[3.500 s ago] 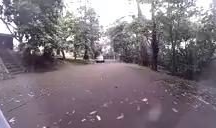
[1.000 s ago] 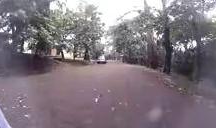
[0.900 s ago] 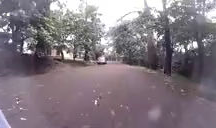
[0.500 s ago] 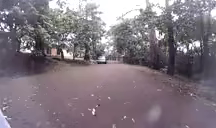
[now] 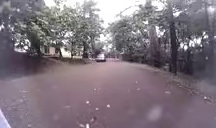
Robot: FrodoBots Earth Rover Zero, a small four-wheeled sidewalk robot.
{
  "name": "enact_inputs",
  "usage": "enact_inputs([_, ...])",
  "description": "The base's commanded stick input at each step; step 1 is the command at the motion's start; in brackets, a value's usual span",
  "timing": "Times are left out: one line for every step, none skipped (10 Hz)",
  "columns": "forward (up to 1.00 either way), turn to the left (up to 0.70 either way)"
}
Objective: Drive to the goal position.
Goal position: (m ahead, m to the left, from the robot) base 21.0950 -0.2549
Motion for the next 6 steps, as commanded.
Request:
enact_inputs([0.7, -0.15])
enact_inputs([0.7, 0.0])
enact_inputs([0.7, 0.0])
enact_inputs([0.7, 0.0])
enact_inputs([0.7, 0.0])
enact_inputs([0.7, 0.0])
